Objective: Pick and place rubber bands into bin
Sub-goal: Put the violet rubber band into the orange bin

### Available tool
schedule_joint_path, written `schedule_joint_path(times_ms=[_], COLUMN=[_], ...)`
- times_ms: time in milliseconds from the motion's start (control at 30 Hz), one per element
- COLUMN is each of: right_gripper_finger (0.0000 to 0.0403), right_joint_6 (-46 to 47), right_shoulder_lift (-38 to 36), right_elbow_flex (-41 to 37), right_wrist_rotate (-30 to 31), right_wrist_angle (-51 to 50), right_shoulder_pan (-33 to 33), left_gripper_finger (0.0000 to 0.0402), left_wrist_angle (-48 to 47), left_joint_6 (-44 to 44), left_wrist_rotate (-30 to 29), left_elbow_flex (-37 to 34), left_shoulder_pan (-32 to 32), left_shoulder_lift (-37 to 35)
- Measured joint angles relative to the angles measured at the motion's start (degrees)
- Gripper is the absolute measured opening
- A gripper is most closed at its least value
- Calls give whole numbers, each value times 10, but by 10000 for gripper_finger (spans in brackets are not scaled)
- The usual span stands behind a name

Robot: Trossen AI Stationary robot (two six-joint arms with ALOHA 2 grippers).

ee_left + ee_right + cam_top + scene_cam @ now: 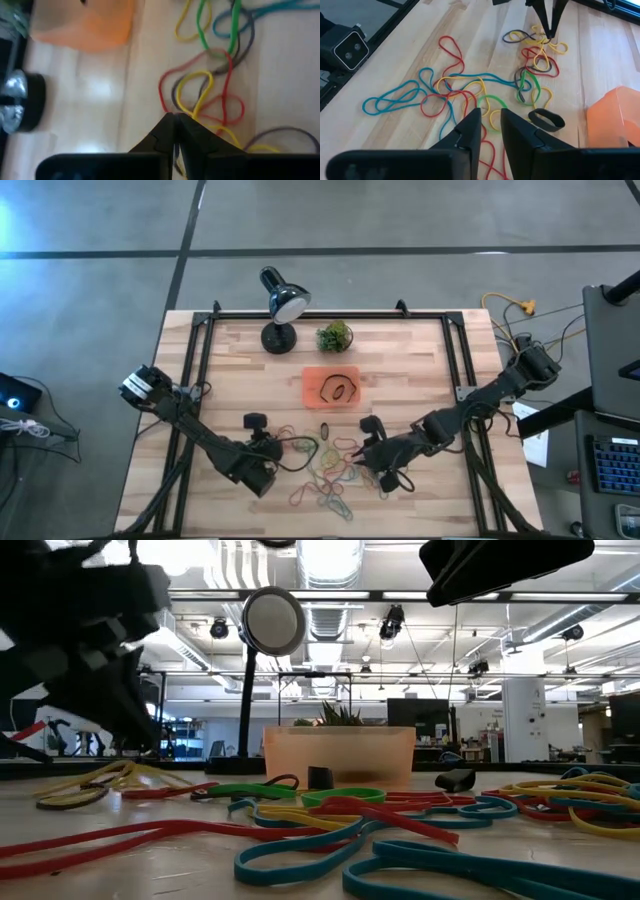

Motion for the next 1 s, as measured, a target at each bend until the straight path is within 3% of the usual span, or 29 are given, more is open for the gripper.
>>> schedule_joint_path(times_ms=[367,533,700,833,1000], right_gripper_finger=[64,60,59,58,61], right_joint_6=[0,0,1,2,3], right_shoulder_lift=[0,0,0,0,0], right_elbow_flex=[0,-1,-3,-4,-4], right_wrist_rotate=[0,0,0,0,0], right_wrist_angle=[-1,-1,-4,-5,-5], right_shoulder_pan=[0,0,0,0,0], left_gripper_finger=[8,8,8,8,8], left_wrist_angle=[38,176,344,391,404], left_joint_6=[154,331,497,572,589], left_wrist_rotate=[-129,-182,-318,-327,-318], left_elbow_flex=[94,119,116,115,115], left_shoulder_pan=[0,-5,-15,-14,-9], left_shoulder_lift=[0,0,0,0,0])
